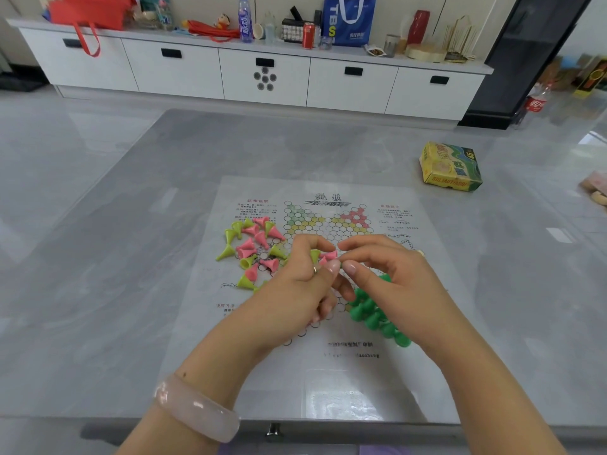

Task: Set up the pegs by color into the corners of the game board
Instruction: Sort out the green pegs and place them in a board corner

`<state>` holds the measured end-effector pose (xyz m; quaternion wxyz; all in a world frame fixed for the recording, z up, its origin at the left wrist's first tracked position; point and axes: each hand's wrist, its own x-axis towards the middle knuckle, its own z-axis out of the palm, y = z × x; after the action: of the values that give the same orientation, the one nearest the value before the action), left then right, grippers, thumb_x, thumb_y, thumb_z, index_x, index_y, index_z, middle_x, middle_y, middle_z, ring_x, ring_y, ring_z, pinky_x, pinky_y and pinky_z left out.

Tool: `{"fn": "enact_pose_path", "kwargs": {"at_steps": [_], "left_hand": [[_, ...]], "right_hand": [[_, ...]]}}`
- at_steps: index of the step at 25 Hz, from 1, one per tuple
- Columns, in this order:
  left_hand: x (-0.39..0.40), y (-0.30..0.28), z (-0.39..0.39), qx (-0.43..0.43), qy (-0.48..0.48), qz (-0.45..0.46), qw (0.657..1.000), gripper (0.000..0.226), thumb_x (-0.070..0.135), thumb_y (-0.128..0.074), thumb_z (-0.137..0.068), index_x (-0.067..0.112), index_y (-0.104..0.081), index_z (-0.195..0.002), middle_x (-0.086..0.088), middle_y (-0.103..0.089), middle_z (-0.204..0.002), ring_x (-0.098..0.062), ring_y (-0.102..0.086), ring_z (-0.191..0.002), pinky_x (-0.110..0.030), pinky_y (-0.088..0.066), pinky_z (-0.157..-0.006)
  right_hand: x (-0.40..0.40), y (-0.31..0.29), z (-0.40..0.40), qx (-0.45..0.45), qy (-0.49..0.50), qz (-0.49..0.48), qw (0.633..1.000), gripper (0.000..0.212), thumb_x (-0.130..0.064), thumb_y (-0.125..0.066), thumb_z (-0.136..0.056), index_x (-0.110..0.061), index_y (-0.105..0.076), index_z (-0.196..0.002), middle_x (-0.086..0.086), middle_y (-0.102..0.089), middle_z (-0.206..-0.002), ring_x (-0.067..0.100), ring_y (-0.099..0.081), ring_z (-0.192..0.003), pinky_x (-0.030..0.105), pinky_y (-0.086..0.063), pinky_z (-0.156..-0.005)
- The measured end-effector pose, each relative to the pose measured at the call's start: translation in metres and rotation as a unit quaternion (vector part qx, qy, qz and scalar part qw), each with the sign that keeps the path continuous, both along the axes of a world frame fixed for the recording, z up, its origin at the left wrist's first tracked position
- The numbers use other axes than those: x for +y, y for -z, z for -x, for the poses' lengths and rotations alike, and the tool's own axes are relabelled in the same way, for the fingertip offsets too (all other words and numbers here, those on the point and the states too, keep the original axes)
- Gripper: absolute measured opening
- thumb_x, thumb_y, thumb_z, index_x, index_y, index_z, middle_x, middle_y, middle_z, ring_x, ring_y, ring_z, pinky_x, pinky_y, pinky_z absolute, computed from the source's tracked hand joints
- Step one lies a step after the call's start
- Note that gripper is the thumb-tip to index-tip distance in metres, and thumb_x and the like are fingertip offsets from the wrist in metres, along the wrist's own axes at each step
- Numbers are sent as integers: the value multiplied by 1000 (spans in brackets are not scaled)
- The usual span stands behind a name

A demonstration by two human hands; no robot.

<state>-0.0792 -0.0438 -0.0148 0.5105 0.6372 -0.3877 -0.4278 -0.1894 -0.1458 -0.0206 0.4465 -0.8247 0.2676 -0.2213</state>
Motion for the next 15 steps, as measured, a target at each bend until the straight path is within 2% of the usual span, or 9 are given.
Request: {"fn": "enact_pose_path", "kwargs": {"at_steps": [4, 7, 8, 9, 11, 13, 15], "left_hand": [[0, -1, 1, -37, 10, -12, 999, 14, 26, -34, -97, 25, -32, -111, 19, -58, -46, 1, -44, -45, -12, -40, -49], [1, -2, -5, -75, -6, -20, 997, 17, 32, -38, -94, 25, -38, -109, 16, -62, -64, 4, -49, -53, -12, -43, -55], [1, -1, -10, -114, -29, -24, 993, 16, 34, -40, -93, 25, -43, -106, 15, -61, -73, 4, -51, -59, -10, -43, -58], [2, 2, -18, -171, -63, -29, 983, 15, 33, -42, -93, 24, -49, -102, 15, -59, -79, 2, -51, -65, -7, -41, -60], [7, 10, -37, -306, -140, -56, 940, 12, 26, -49, -91, 22, -59, -98, 13, -56, -87, 0, -48, -71, -7, -38, -62], [11, 21, -52, -410, -167, -108, 890, 20, 20, -52, -89, 21, -62, -106, 4, -58, -102, -10, -50, -87, -16, -37, -71], [12, 31, -56, -458, -146, -154, 863, 29, 20, -52, -88, 24, -60, -116, -1, -56, -118, -19, -48, -107, -28, -38, -83]], "right_hand": [[3, 0, -3, -30, 4, -44, 999, 12, -18, -63, -81, -28, -71, -79, -15, -63, -102, 5, -58, -101, 34, -45, -94], [3, -2, -2, -49, 31, -76, 995, 13, -17, -64, -80, -28, -71, -76, -15, -66, -96, 3, -60, -98, 36, -46, -95], [1, -3, -1, -51, 51, -83, 994, 13, -18, -64, -80, -28, -71, -76, -16, -66, -94, 1, -60, -97, 34, -46, -95], [-1, -4, 2, -49, 77, -82, 992, 13, -19, -64, -81, -29, -70, -76, -17, -66, -93, 1, -59, -97, 33, -46, -95], [-5, -5, 6, -42, 132, -70, 988, 11, -21, -63, -82, -30, -68, -78, -19, -65, -94, 2, -58, -98, 32, -46, -95], [-7, -6, 8, -35, 166, -55, 984, 10, -22, -62, -83, -30, -66, -80, -18, -64, -95, 2, -57, -98, 31, -45, -95], [-7, -6, 7, -33, 175, -52, 983, 10, -22, -62, -83, -30, -66, -80, -17, -65, -95, 2, -57, -96, 31, -45, -94]]}}
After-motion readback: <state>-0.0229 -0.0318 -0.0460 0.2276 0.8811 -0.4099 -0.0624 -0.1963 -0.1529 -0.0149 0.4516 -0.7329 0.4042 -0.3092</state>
